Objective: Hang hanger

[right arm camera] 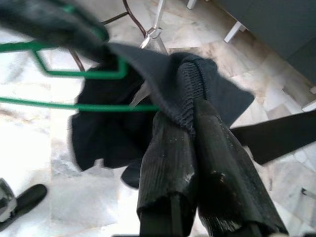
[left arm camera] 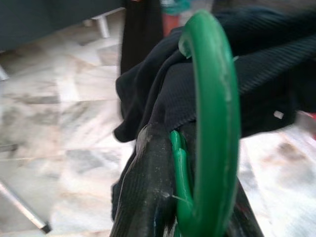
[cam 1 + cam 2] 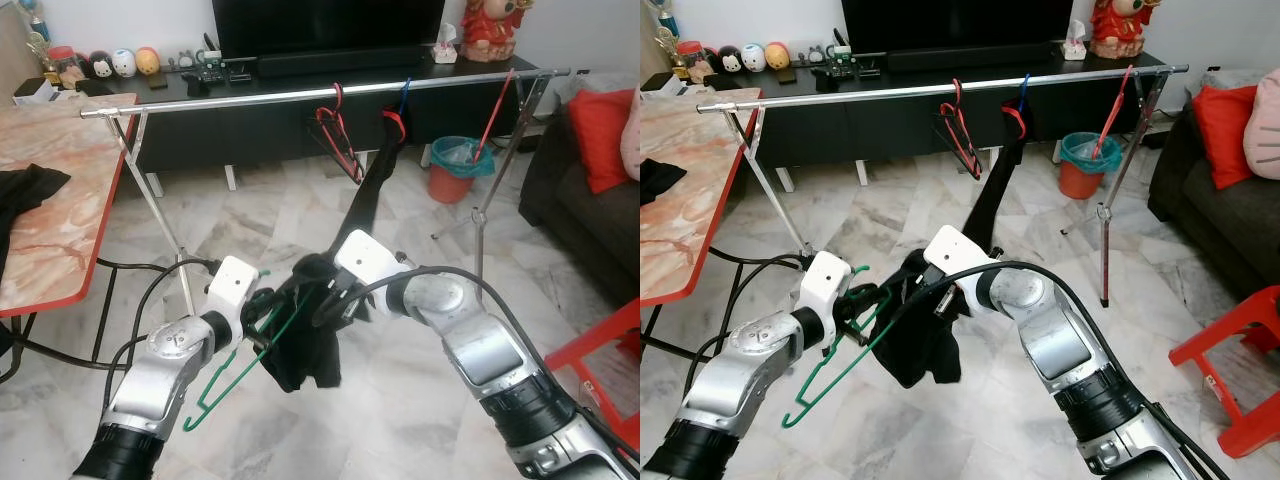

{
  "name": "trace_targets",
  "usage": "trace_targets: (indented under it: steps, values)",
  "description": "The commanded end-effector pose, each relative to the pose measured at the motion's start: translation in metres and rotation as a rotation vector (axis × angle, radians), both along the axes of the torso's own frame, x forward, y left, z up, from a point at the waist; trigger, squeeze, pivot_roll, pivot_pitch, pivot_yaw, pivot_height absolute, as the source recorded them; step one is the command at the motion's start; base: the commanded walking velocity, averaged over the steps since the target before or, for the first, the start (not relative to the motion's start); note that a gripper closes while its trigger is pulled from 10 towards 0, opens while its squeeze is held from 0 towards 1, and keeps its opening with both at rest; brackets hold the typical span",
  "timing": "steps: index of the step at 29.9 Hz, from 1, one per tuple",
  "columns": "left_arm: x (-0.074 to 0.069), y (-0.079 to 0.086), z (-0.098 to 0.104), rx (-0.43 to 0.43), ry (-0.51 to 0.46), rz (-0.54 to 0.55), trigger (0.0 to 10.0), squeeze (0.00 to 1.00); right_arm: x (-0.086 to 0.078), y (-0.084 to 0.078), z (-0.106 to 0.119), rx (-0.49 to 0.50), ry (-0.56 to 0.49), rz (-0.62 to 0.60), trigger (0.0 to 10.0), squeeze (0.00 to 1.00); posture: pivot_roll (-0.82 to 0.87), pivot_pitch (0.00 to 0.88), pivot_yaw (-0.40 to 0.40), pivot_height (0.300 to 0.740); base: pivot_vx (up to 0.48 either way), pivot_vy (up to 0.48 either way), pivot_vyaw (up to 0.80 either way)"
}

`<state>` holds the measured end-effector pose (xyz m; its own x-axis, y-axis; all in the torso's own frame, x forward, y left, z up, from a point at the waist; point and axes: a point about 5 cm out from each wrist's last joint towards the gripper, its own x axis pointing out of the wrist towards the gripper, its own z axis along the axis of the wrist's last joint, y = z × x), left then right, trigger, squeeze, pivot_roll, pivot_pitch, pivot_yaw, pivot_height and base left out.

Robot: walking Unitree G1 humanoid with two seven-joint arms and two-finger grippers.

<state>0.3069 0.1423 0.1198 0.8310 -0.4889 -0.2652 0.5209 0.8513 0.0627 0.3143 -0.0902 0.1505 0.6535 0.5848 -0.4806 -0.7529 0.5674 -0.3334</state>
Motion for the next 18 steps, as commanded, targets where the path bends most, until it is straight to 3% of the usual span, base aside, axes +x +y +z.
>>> trace_targets:
  steps: [1,5,6,11,18]
  values:
    - [0.007,0.014,0.009,0.016,-0.049,0.089,10.0,0.00,-0.005,0.004,0.003,0.005,-0.012,0.017,10.0,0.00,-0.01,0.000,-0.008,0.728,0.000,0.000,0.00]
    - [0.006,0.011,0.008,-0.020,-0.035,0.059,10.0,0.00,-0.007,0.010,0.005,0.034,-0.031,0.046,10.0,0.00,-0.01,0.000,-0.006,0.728,0.000,0.000,0.00]
    - [0.002,0.006,0.006,-0.028,-0.027,0.010,10.0,0.00,-0.007,0.014,0.009,0.078,-0.055,0.064,10.0,0.00,-0.01,0.000,-0.004,0.728,0.000,0.000,0.00]
    - [-0.006,-0.004,0.004,-0.060,-0.006,-0.079,10.0,0.00,-0.014,0.022,0.014,0.107,-0.051,0.137,10.0,0.00,-0.01,0.000,-0.008,0.728,0.000,0.000,0.00]
    - [-0.008,-0.007,0.005,-0.085,0.003,-0.112,10.0,0.00,-0.029,0.030,0.019,0.136,-0.036,0.276,10.0,0.00,-0.01,0.000,-0.011,0.728,0.000,0.000,0.00]
